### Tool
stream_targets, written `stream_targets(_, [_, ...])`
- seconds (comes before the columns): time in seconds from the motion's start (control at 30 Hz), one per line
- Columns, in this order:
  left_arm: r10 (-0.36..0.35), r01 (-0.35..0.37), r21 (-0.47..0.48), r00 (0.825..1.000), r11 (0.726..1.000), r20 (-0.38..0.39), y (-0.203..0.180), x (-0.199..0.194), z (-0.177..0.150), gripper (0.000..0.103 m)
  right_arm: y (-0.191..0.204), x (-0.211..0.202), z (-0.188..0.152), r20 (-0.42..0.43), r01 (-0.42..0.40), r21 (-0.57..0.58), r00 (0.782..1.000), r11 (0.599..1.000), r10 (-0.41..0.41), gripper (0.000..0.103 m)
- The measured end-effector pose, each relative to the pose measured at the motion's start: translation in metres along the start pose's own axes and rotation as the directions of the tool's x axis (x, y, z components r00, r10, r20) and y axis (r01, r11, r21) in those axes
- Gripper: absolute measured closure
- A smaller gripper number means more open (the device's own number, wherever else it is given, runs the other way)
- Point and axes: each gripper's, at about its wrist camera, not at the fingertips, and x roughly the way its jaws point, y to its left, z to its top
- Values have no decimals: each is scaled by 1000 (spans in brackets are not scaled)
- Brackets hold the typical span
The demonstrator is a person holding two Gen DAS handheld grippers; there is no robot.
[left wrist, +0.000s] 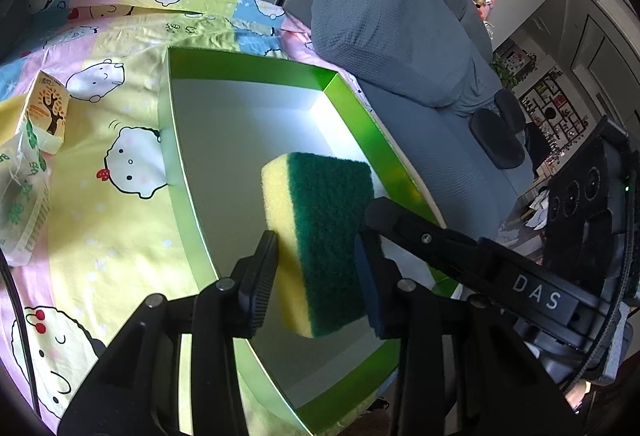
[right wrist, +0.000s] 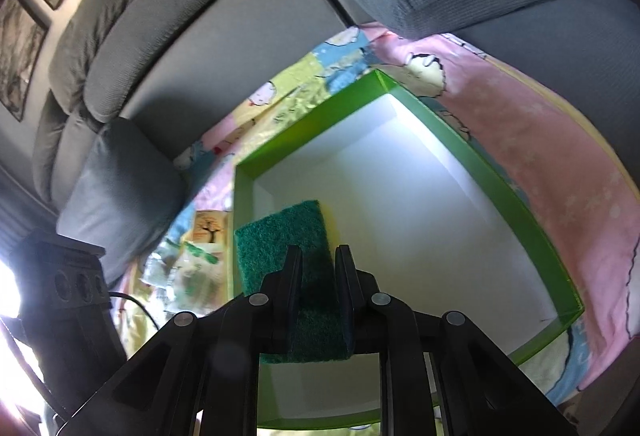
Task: Organize objects
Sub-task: 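Carry the scouring sponge over the green-rimmed white box with the right gripper, then lower the sponge into the box and open the right gripper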
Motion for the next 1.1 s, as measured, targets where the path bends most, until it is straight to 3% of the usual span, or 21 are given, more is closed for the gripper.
stream_targets(0.1, [15, -15, 26, 1000, 1000, 2, -1, 4, -1, 73, 0, 3, -1, -3, 44, -12, 999, 999, -44, 85])
stream_targets(0.33, [31, -31, 18, 999, 999, 16, 5, 3, 2, 71, 1, 5, 0, 11, 82, -29, 997, 996, -82, 85])
stream_targets(0.5, [5, -5, -16, 1000, 1000, 11, 15, 0, 4, 72, 8, 7, 0, 92, 282, -89, 957, 955, -274, 85])
stream_targets(0.67, [42, -43, 16, 999, 999, 21, 14, -3, 3, 72, 10, 11, 3, 146, 347, -101, 932, 932, -331, 83])
stream_targets(0.77, [86, -86, 22, 996, 996, 34, 18, -6, 4, 73, 12, 15, 4, 178, 367, -107, 921, 924, -346, 70])
stream_targets(0.83, [111, -112, 27, 993, 993, 40, 22, -8, 5, 74, 13, 20, 5, 177, 357, -116, 926, 927, -334, 46])
stream_targets(0.9, [126, -127, 27, 991, 992, 47, 28, -11, 6, 78, 14, 23, 4, 182, 313, -117, 940, 943, -289, 33])
stream_targets(1.0, [109, -108, -10, 993, 994, 45, 39, -17, 7, 78, 21, 23, 4, 180, 258, -123, 955, 958, -234, 25])
stream_targets(1.1, [84, -83, -23, 995, 996, 43, 42, -24, 8, 76, 31, 24, 2, 201, 269, -137, 950, 953, -240, 23])
